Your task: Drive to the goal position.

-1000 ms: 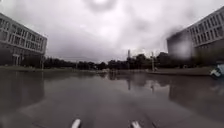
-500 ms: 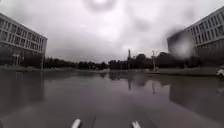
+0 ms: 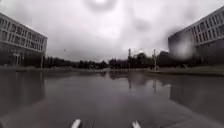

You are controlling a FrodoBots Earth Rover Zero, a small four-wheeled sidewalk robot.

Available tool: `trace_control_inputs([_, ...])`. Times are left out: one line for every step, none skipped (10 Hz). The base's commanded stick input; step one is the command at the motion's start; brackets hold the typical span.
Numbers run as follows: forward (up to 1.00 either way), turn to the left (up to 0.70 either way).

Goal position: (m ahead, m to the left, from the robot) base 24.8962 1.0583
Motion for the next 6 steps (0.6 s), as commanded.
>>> trace_control_inputs([0.70,0.00])
trace_control_inputs([0.70,0.00])
trace_control_inputs([0.70,0.00])
trace_control_inputs([0.70,0.00])
trace_control_inputs([0.70,0.00])
trace_control_inputs([0.70,0.00])
